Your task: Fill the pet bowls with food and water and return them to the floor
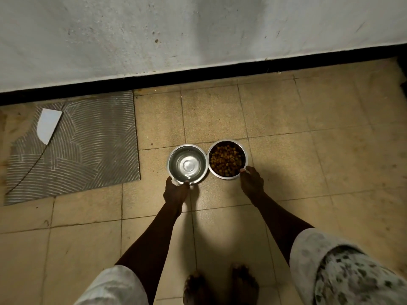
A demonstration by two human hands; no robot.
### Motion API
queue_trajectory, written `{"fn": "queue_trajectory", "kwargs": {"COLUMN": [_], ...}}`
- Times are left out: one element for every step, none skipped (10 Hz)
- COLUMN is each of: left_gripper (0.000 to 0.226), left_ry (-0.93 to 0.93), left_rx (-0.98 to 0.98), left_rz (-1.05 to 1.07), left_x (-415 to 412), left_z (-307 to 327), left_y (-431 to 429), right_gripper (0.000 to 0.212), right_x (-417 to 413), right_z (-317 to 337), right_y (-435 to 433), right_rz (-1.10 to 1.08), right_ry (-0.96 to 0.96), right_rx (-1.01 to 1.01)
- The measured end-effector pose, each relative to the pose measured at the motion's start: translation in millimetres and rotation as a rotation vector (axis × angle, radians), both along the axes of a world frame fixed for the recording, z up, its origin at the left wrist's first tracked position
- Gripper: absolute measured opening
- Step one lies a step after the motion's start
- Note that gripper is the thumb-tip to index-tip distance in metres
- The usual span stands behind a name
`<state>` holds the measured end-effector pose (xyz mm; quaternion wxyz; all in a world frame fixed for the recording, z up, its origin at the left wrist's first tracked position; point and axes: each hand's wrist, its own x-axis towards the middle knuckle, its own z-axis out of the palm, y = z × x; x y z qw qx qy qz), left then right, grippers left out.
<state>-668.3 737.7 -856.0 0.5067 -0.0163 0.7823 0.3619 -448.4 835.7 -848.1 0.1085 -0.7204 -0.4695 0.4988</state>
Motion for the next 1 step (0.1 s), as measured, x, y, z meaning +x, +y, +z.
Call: {"fn": "queue_trajectory", "kwargs": {"left_gripper": [0.073], "left_ry": [0.112], "left_rx": [0.055], "left_rz": [-0.122], "left_x": [18.6], "left_z": [116.5], "left_y": [-2.4], "right_gripper": [0.053], "right_x": [-7.1], "right_z": [87.7], "right_y": [-16.4], "right_rz": [0.097], "right_ry": [-0.027], "right_rx": [0.034]}}
